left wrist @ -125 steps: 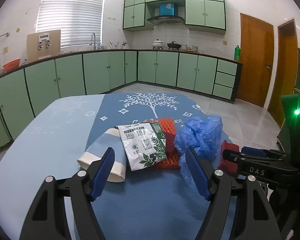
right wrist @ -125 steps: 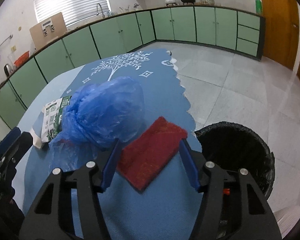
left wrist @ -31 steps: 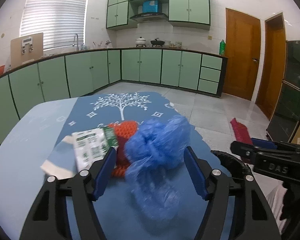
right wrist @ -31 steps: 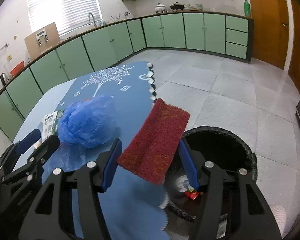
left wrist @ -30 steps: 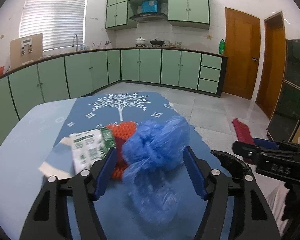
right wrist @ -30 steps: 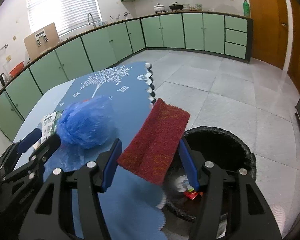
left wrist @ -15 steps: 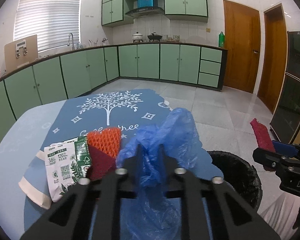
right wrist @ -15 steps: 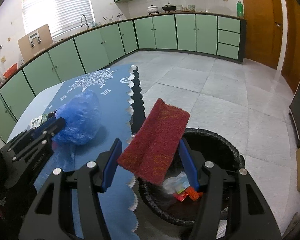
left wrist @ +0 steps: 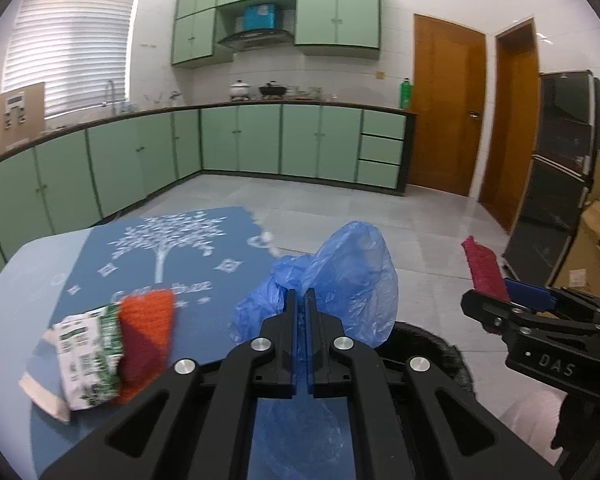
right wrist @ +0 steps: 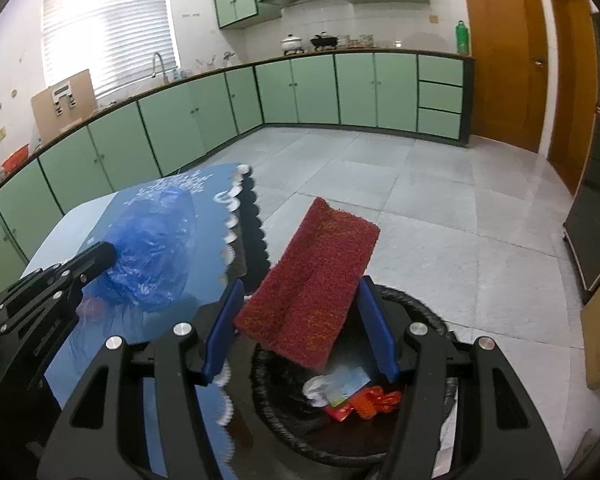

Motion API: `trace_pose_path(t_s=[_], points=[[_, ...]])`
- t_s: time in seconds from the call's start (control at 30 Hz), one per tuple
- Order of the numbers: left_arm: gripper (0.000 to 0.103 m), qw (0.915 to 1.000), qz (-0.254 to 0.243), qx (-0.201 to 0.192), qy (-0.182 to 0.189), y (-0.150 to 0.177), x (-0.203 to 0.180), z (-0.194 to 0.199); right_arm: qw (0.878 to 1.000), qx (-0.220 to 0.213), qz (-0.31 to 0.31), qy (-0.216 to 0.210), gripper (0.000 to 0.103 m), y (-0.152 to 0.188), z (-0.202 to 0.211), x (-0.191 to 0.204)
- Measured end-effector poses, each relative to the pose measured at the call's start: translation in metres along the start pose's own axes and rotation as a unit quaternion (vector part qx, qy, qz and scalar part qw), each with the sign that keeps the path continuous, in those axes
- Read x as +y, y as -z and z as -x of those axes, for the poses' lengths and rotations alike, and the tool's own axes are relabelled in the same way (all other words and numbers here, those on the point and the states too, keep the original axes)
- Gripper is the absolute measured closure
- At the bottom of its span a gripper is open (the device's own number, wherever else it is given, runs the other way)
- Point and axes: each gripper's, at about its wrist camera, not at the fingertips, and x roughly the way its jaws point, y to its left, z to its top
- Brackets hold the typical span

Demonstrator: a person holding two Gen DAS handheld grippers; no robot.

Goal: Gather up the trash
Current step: 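Carry blue bag and red pad over the black bin and open both tools, then move both tools back over the remaining trash on the table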

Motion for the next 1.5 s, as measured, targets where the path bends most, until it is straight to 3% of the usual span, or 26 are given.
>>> trace_pose_path(t_s=[0.43, 0.8, 0.87, 0.93, 1.0, 1.23, 1.5], points=[[0.100, 0.9972, -0.015, 0.023, 0.070, -0.015, -0.078, -0.048, 0.999, 0.013, -0.001, 0.046, 0.046, 0.004, -0.007, -0.073], [0.100, 0.9950, -0.027, 0.057, 0.077, -0.014, -0.105, -0.103, 0.998, 0.044, 0.006, 0.052, 0.045, 0.013, -0.041, -0.094], [0.095, 0.9948, -0.024, 0.064, 0.076, -0.014, -0.103, -0.108, 0.997, 0.052, 0.005, 0.054, 0.043, 0.014, -0.048, -0.096], [0.070, 0.9943, -0.018, 0.067, 0.081, -0.015, -0.100, -0.111, 0.997, 0.056, 0.006, 0.059, 0.035, 0.015, -0.051, -0.096], [0.060, 0.9950, -0.014, 0.058, 0.080, -0.017, -0.097, -0.108, 0.996, 0.055, 0.008, 0.065, 0.032, 0.016, -0.054, -0.096], [0.047, 0.9960, 0.007, 0.040, 0.080, -0.029, -0.077, -0.091, 0.997, 0.040, -0.013, 0.070, 0.013, 0.013, -0.044, -0.101], [0.027, 0.9988, 0.019, -0.002, 0.046, -0.037, -0.042, -0.047, 0.998, 0.013, -0.040, 0.056, 0.011, 0.004, -0.019, -0.090]])
